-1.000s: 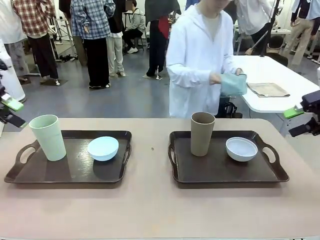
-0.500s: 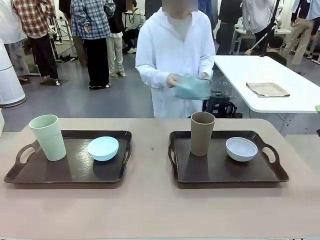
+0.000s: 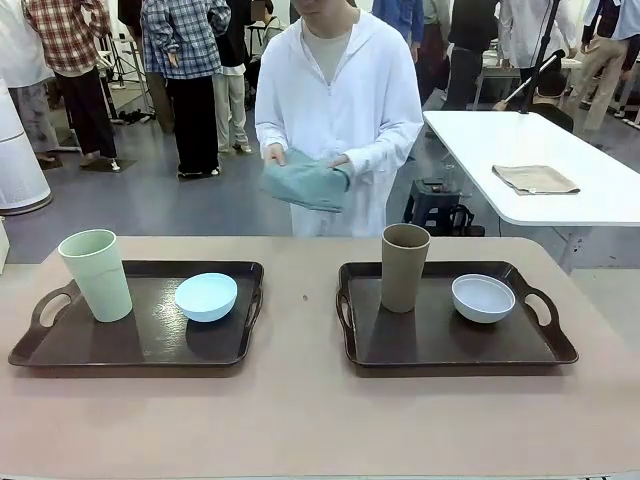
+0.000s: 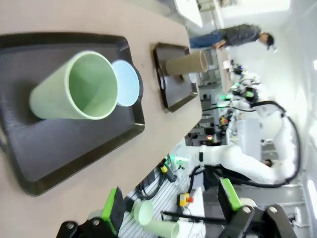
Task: Set up a tray with a mat and arrange the tableware.
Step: Pick up the Picnic Bowl and Reusable plastic cup from the Handle tray in front of the human's position and hold them in the air.
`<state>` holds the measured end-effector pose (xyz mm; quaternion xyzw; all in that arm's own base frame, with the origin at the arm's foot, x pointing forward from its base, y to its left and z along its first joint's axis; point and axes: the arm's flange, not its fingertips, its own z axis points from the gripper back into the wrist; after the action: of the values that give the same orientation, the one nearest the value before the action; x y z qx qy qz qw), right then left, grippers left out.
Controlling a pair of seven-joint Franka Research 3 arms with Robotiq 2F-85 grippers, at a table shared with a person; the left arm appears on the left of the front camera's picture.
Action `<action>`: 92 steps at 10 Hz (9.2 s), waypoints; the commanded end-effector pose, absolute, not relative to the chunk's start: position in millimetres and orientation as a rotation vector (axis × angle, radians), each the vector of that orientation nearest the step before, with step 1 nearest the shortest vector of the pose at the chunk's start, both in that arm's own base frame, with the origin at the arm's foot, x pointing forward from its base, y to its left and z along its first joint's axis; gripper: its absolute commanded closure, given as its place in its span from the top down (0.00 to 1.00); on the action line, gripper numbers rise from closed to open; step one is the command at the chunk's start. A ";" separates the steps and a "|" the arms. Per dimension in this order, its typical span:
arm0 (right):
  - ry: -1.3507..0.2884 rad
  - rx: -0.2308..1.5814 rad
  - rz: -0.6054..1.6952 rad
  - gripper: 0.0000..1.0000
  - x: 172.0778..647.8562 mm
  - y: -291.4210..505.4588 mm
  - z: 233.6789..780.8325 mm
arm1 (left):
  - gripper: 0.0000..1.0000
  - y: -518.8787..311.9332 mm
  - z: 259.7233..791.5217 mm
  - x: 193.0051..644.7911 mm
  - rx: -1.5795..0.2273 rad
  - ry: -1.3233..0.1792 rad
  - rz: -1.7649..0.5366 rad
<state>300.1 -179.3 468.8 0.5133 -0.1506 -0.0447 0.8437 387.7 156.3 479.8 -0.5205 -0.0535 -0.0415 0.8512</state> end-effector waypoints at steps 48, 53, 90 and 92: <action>-0.206 0.790 0.037 1.00 354.7 -34.2 536.4 | 1.00 103.0 531.2 392.2 -0.587 -0.195 -0.564; -0.145 0.582 0.071 1.00 391.6 108.6 574.8 | 1.00 43.1 543.5 398.9 -0.344 -0.238 -0.923; 0.031 0.048 0.383 1.00 479.1 524.1 426.0 | 1.00 152.8 434.6 496.8 -0.711 -0.663 -1.471; 0.027 0.064 0.369 1.00 482.3 521.9 424.2 | 1.00 163.1 420.0 492.8 -0.778 -0.693 -1.499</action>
<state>476.9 518.7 418.9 0.0422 0.0214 0.1979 0.9791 487.9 157.5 419.9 -0.3211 -0.2830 -0.6424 0.6356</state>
